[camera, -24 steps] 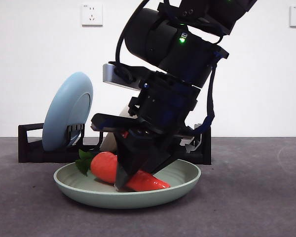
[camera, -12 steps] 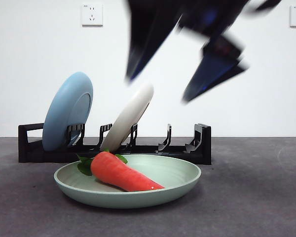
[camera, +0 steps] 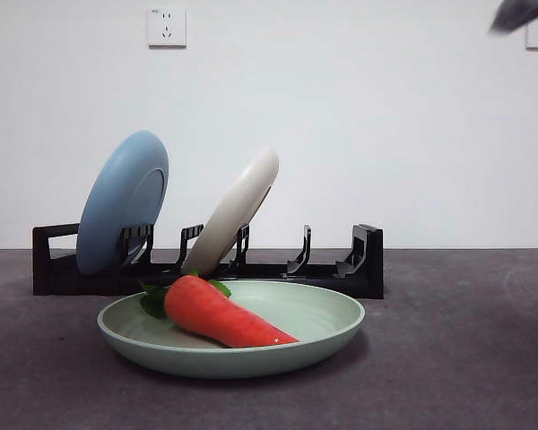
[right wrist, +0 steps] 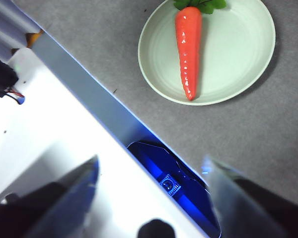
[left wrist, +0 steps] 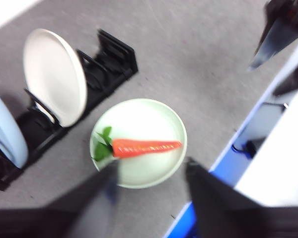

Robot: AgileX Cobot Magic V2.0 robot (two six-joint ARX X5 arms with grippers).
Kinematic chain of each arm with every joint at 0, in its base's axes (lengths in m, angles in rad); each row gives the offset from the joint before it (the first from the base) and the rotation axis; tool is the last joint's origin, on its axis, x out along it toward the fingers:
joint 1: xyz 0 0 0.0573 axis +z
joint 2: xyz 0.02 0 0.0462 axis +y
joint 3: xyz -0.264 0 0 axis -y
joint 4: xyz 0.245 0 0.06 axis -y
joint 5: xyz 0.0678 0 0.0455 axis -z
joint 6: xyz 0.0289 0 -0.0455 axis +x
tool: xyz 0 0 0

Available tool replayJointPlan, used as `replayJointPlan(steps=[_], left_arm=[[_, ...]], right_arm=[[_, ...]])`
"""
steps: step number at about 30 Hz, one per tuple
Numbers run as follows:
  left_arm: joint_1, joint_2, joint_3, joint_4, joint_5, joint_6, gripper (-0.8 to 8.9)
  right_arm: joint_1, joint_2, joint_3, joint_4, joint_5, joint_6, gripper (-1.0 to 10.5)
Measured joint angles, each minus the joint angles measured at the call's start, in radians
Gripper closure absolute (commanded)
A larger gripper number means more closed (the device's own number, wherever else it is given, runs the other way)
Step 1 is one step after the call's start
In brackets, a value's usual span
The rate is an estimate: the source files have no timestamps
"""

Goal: Take the green plate from the plate rack,put the plate on the table,take the carrot from the table,put the carrot in the plate

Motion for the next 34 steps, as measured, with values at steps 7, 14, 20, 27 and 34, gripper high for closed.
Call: replayJointPlan(steps=[7,14,20,27,34], left_arm=[[0.0,0.0,0.0,-0.009,0.005,-0.009,8.16],[0.0,0.0,0.0,-0.01,0.003,-0.009,8.16],[0.0,0.0,0.0,-0.01,0.003,-0.009,8.16],[0.0,0.0,0.0,-0.014,0.0,0.004,8.16],[0.135,-0.021,-0.017,0.221,-0.067,0.137,8.16]], right_arm=[[0.0,-0.058,0.0,-0.007,0.001,0.003,9.5],[0.0,-0.069,0.0,-0.007,0.002,0.003,9.5],[0.0,-0.079,0.0,-0.007,0.002,0.003,9.5],[0.0,-0.079,0.0,-0.007,0.002,0.003,9.5],[0.0,-0.079,0.0,-0.007,0.002,0.003,9.5]])
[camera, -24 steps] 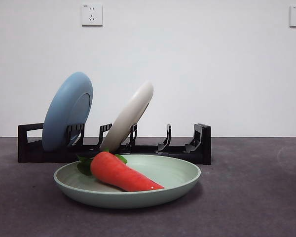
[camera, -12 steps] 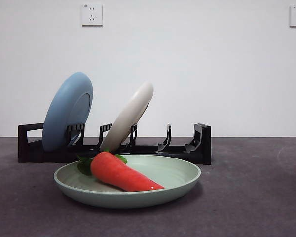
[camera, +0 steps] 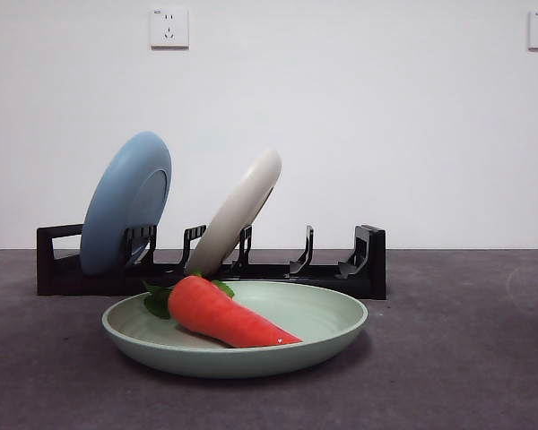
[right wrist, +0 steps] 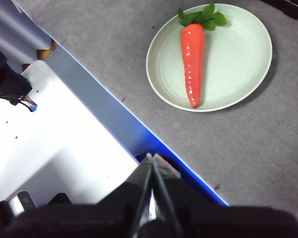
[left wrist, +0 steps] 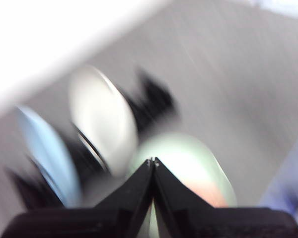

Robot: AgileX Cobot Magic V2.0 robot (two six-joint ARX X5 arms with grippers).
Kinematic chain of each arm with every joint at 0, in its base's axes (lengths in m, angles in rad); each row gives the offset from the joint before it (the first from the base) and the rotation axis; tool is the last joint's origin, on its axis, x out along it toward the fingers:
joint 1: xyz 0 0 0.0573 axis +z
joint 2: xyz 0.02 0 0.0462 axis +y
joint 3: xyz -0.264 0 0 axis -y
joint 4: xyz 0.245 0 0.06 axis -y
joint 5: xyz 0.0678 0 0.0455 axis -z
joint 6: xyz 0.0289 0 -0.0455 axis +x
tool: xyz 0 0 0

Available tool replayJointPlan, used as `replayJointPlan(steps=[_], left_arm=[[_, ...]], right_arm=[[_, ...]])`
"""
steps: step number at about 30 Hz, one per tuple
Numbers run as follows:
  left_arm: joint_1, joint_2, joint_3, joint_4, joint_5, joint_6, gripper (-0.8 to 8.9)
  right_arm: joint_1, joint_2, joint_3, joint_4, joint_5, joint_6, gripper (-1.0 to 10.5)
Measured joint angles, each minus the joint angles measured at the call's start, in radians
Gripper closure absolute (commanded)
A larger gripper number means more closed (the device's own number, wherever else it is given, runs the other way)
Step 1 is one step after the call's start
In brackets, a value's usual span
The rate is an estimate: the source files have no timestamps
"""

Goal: Take the green plate from the plate rack,put the plate on the table,take the carrot from the table,put the carrot in the plate

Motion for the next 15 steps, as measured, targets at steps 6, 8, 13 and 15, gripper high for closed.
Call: replayJointPlan(steps=[6,8,13,15], left_arm=[[0.378,-0.124,-0.175,0.455,0.277,0.134,8.16],[0.512,-0.178,-0.275,0.595,0.379,0.145,8.16],[0.745,-0.32,-0.533,0.793,0.43,0.148,8.16],[0.801,-0.384,-0.628,0.811,0.426,0.147,8.16]], right_arm=[[0.0,0.0,0.0,0.0,0.0,0.0,9.5],[0.0,0.0,0.0,0.0,0.0,0.0,9.5],[0.0,0.0,0.0,0.0,0.0,0.0,9.5],[0.0,0.0,0.0,0.0,0.0,0.0,9.5]])
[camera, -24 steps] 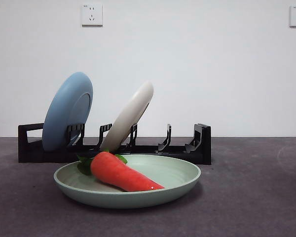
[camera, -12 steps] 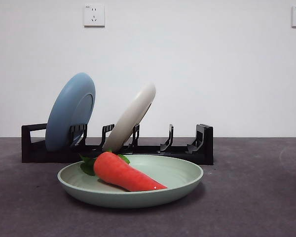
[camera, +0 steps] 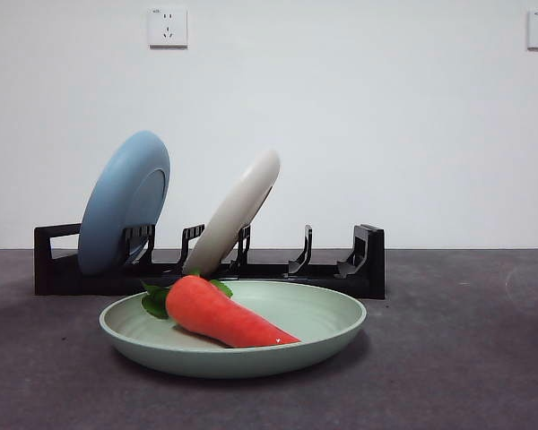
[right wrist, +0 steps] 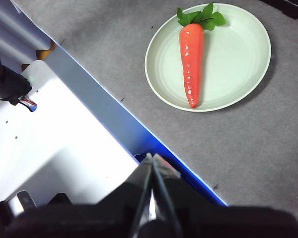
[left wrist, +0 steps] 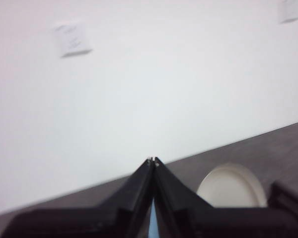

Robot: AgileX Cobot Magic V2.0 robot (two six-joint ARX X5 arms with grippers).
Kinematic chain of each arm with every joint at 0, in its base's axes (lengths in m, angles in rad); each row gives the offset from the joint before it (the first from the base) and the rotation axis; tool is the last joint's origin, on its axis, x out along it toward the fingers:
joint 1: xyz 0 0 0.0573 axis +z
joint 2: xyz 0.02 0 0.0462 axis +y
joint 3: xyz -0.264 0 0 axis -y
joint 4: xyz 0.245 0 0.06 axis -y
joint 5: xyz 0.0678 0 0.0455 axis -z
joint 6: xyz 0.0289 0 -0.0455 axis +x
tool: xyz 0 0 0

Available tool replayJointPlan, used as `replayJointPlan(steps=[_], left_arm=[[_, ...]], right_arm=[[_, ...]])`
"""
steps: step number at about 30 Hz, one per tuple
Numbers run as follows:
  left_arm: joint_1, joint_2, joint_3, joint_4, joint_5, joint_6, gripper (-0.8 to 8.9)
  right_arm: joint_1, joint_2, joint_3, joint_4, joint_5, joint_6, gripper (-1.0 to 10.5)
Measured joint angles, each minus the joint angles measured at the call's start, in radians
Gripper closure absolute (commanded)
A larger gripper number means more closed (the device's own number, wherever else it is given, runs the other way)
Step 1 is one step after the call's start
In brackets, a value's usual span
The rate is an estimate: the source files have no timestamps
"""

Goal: Take the green plate from the plate rack,put the plate on the table,take the carrot from the table,put the carrot in the plate

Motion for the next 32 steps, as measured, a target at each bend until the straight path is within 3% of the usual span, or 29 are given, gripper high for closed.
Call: replayJointPlan(steps=[7,17,24,32], left_arm=[[0.141,-0.209,-0.308,0.034,-0.045,-0.012,8.16],[0.217,-0.397,-0.64,0.082,-0.072,-0.097,8.16],[0.22,-0.483,-0.732,0.077,-0.072,-0.134,8.16],[0.22,-0.512,-0.756,-0.03,-0.071,-0.22,8.16]], right_arm=[[0.0,0.0,0.0,0.0,0.0,0.0,9.5],[0.0,0.0,0.0,0.0,0.0,0.0,9.5],[0.0,0.0,0.0,0.0,0.0,0.0,9.5],[0.0,0.0,0.0,0.0,0.0,0.0,9.5]])
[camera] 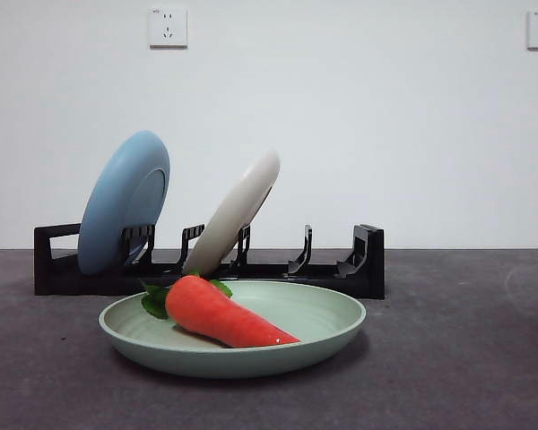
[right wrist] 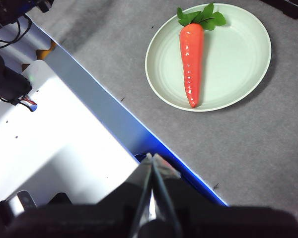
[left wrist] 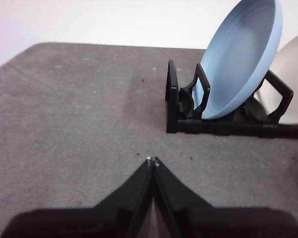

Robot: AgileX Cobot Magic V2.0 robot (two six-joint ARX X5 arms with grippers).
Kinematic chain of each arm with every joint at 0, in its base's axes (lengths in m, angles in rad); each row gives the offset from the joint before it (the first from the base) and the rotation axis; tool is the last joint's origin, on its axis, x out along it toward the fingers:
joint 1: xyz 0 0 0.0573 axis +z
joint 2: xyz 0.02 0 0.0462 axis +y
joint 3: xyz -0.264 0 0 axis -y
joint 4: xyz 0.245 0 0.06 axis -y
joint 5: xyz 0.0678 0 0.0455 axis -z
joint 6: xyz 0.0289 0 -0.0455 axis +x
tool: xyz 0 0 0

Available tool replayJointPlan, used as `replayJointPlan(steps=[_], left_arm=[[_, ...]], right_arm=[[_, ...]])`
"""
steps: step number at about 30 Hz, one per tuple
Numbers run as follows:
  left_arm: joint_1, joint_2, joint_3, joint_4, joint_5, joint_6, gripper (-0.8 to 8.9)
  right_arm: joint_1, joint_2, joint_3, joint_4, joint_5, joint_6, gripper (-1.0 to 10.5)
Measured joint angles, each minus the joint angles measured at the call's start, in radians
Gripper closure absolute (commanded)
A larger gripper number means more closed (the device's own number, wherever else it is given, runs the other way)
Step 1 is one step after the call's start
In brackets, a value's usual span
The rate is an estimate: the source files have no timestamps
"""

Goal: Take the green plate from the plate rack,put the plate on the table,take the carrot from the table,put the carrot in the plate

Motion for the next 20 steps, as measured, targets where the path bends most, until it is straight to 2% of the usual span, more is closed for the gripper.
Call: replayJointPlan(steps=[20], left_arm=[[0.0,-0.002,0.0,0.0,-0.001,-0.027,8.16]], right_arm=[[0.0,0.0,0.0,0.0,0.0,0.0,9.5]])
